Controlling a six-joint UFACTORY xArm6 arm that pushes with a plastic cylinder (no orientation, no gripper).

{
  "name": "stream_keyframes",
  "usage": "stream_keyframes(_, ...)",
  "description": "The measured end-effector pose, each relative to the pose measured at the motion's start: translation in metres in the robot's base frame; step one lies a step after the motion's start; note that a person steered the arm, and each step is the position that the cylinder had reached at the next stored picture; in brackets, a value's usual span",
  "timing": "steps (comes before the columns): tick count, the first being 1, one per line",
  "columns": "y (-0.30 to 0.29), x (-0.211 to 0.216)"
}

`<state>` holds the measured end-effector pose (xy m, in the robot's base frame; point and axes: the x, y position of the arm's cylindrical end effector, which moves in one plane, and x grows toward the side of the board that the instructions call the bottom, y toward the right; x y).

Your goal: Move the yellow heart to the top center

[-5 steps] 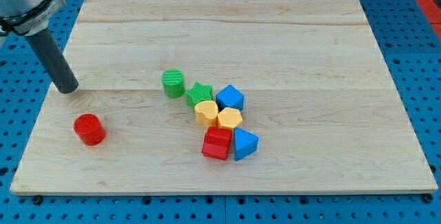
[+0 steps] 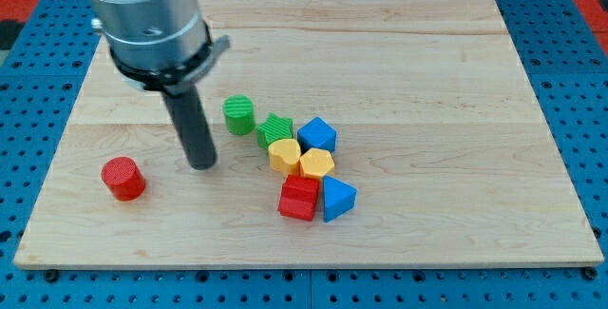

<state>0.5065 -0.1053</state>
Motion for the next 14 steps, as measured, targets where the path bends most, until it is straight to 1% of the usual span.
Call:
stream_keyframes(1, 0.037, 0.011)
stream_keyframes(3, 0.086, 0.01)
stream_keyframes(4, 0.109, -0.002)
stream_keyframes(5, 0.116, -0.031)
stream_keyframes(6, 0.112, -0.066)
stream_keyframes(7, 0.102, -0.091)
stream_keyframes(8, 0.092, -0.096)
stream_keyframes(12, 0.092, -0.104)
stream_keyframes(13, 0.091, -0.113)
stream_keyframes(14, 0.094, -0.133)
